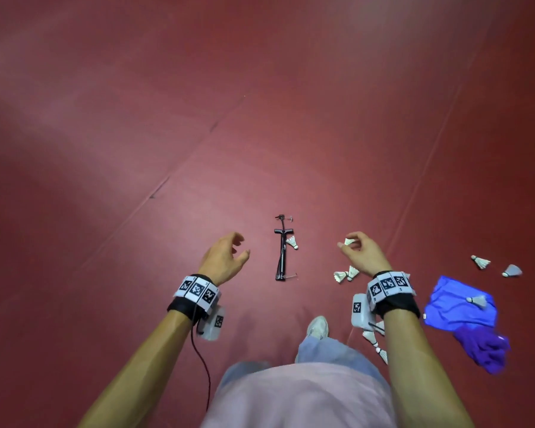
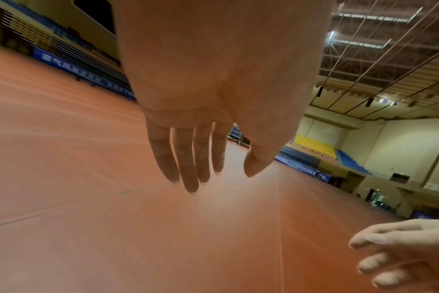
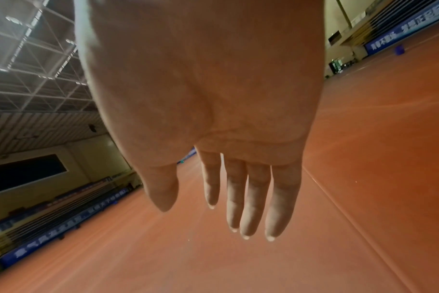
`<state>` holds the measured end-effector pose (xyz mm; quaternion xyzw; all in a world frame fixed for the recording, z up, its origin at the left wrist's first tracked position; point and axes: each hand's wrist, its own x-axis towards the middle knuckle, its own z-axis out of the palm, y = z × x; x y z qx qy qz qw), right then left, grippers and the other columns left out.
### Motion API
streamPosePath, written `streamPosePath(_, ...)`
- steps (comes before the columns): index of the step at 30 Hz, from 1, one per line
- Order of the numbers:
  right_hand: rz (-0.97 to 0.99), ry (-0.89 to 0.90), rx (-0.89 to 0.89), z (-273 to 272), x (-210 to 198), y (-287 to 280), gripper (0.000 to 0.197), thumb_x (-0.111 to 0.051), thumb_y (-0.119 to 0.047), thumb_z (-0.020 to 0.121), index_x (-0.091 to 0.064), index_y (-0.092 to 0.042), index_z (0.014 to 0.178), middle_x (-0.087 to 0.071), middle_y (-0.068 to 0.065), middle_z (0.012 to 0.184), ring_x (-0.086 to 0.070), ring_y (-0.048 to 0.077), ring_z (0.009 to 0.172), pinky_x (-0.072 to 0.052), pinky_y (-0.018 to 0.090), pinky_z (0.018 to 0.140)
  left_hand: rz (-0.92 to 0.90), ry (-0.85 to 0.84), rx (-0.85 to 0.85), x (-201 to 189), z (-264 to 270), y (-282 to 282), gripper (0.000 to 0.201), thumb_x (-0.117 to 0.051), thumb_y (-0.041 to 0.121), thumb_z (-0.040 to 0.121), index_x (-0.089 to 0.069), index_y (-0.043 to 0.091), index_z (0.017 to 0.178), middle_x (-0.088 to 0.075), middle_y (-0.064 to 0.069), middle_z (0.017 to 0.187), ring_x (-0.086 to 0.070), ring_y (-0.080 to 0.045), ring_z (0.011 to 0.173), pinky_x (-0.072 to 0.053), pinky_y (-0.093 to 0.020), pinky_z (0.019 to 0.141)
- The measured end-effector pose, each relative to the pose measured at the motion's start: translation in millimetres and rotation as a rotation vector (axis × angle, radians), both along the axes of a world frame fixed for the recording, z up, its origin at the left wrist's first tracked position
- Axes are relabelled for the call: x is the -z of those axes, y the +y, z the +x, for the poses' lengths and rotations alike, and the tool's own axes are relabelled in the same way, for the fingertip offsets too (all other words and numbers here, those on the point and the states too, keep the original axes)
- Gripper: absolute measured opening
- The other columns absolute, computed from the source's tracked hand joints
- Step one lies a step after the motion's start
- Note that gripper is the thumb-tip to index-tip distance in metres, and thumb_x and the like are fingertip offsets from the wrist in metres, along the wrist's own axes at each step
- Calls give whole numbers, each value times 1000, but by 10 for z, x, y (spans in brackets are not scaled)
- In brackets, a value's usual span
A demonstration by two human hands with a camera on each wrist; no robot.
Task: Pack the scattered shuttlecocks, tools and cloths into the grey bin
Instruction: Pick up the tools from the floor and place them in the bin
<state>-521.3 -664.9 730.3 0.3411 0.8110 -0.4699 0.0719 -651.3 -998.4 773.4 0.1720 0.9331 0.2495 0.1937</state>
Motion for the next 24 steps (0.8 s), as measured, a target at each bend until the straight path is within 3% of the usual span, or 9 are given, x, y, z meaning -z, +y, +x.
streamPosePath(3, -18, -69, -15, -346, 307, 315, 40, -73, -29, 94, -60, -9, 126, -65, 9, 104, -65, 28, 102, -46, 30, 87, -63, -15, -63, 121, -513, 146, 37, -66, 39, 91, -59, 19, 121, -66, 4, 112, -66, -15, 91, -56, -37, 86)
streamPosePath(6, -65, -174, -54, -552, 617, 468, 40, -72, -31, 93, -57, -13, 126, -65, 7, 101, -64, 25, 88, -50, 32, 78, -134, -71, -54, 346, -921, 275, 37, -66, 41, 91, -57, 20, 120, -65, 3, 111, -66, -17, 90, -55, -37, 87)
streamPosePath(11, -30, -334, -243, -916, 1202, 644, 48, -72, -35, 93, -53, -17, 134, -67, 6, 113, -66, 24, 102, -47, 30, 89, -308, -238, 78, 1155, -1616, 680, 46, -66, 39, 92, -51, 17, 129, -64, -4, 123, -65, -25, 103, -52, -36, 90)
streamPosePath(14, 34, -405, -450, -1087, 1590, 746, 50, -70, -35, 94, -54, -16, 137, -65, 9, 127, -62, 24, 117, -43, 25, 94, -365, -307, 118, 1782, -1992, 938, 51, -67, 36, 92, -48, 12, 134, -62, -11, 129, -62, -30, 112, -49, -37, 94)
streamPosePath(18, 136, -548, -726, -1251, 2343, 1005, 56, -64, -41, 95, -49, -23, 146, -54, 7, 141, -55, 25, 130, -41, 31, 109, -480, -328, 161, 2859, -2310, 1186, 54, -65, 41, 92, -46, 13, 135, -59, -12, 134, -61, -33, 117, -51, -41, 96)
streamPosePath(21, 156, -619, -758, -1345, 3014, 1195, 55, -62, -39, 96, -46, -29, 148, -50, 4, 144, -56, 24, 128, -45, 35, 107, -559, -386, 218, 3729, -2249, 1255, 57, -62, 44, 94, -42, 13, 138, -58, -12, 136, -62, -34, 117, -52, -44, 96)
streamPosePath(24, 133, -665, -716, -1413, 3833, 1345, 69, -63, -37, 95, -34, -26, 156, -51, 8, 145, -57, 26, 129, -45, 34, 107, -627, -441, 287, 4593, -2025, 1292, 59, -59, 46, 96, -39, 13, 140, -56, -12, 136, -63, -34, 116, -54, -44, 94)
